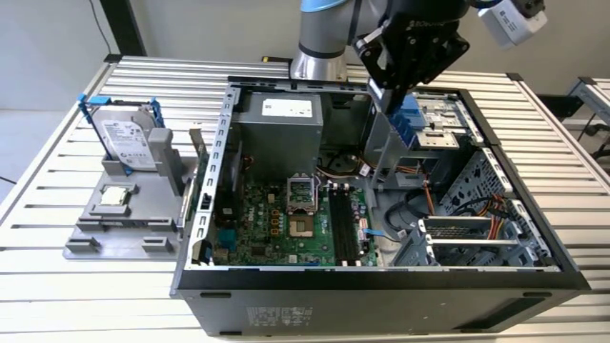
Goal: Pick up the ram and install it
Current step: 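Insert the ram into the slot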
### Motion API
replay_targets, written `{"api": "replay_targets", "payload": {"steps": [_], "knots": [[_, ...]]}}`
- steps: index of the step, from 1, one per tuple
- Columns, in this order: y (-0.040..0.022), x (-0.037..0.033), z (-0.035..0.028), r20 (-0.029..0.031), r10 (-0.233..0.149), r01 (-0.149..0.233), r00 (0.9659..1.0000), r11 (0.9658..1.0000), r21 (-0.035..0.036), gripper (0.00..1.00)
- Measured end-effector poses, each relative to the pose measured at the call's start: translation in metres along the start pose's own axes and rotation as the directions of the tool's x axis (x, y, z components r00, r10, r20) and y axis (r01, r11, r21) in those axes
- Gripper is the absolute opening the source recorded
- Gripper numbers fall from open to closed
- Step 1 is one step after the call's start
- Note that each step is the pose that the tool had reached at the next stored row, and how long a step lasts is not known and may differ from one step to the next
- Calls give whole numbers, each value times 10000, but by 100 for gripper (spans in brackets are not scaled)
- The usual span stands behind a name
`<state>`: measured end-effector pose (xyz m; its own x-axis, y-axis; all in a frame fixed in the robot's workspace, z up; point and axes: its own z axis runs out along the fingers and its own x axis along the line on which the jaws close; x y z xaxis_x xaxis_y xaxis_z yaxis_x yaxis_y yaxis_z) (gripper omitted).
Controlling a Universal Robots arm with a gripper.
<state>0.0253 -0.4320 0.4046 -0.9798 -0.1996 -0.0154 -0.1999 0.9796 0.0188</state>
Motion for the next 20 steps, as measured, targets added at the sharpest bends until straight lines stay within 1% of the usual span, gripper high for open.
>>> {"api": "replay_targets", "payload": {"steps": [3, 6, 7, 8, 9, 13, 15, 18, 20], "knots": [[0, 0, 53, 3, 151, -151, 9999, 9999, 6, 0], [-1, 1, 106, 11, 646, -646, 9979, 9979, 15, 0], [-1, 1, 127, 13, 737, -737, 9973, 9973, 19, 0], [-1, 2, 143, 12, 739, -739, 9973, 9973, 30, 0], [-1, 2, 155, 8, 740, -740, 9973, 9972, 57, 0], [-3, 3, 211, -10, 738, -738, 9973, 9971, 192, 0], [-4, 4, 240, -24, 738, -738, 9973, 9971, 207, 0], [-4, 5, 291, -54, 746, -745, 9972, 9970, 207, 0], [-5, 5, 327, -59, 751, -750, 9972, 9970, 208, 0]]}}
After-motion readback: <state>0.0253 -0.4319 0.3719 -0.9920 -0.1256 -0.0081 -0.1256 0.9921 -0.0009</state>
